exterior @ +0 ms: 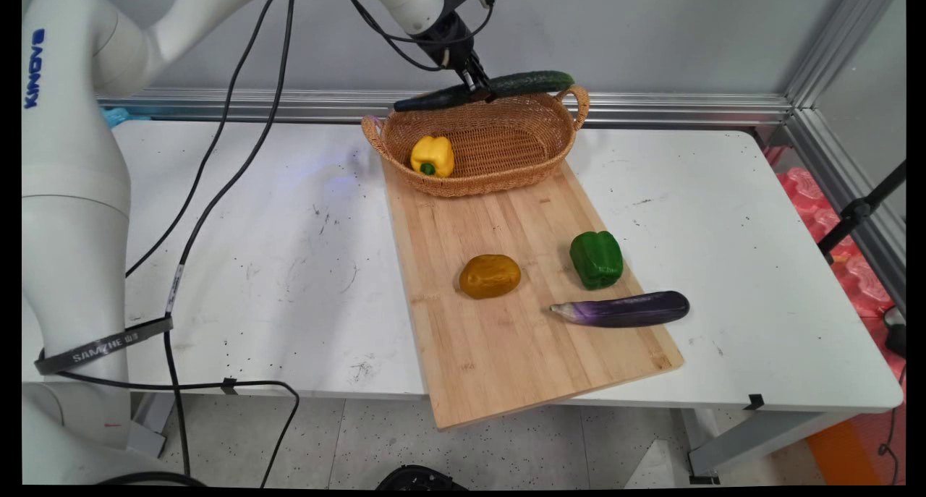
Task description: Place the picked object in the vegetable basket
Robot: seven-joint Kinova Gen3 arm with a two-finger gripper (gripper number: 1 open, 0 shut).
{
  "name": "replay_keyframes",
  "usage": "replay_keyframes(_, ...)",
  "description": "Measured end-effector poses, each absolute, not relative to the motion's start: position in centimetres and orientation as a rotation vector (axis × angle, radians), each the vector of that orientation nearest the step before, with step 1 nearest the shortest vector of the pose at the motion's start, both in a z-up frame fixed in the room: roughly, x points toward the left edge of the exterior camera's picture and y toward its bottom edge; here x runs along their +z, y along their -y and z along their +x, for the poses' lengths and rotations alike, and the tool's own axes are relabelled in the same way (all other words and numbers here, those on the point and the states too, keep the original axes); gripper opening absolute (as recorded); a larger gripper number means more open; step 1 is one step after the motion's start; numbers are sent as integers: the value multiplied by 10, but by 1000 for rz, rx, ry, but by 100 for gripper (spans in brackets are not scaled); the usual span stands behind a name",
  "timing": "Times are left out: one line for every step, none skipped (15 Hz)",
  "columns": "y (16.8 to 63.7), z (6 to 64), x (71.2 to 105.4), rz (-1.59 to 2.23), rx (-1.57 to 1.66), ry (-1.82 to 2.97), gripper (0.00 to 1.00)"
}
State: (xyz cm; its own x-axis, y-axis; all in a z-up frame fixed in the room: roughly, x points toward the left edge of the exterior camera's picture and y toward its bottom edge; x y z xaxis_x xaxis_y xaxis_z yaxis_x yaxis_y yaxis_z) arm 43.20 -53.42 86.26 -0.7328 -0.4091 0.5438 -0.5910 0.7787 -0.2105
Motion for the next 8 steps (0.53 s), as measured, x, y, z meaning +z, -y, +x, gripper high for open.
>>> replay_keyframes(534,432,861,758,510,2484,0)
replay_keyframes(533,432,859,765,507,2477,100)
replay_keyframes(533,432,858,772,502,2467,100)
replay_keyframes(533,432,857,781,498,2458,100)
replay_keyframes(532,431,855,788,492,2450,100)
replay_keyframes(531,430,855,794,487,2442,100)
replay_keyframes(530,429,855,799,480,2436,100)
replay_keyframes(529,428,855,802,475,2432,100)
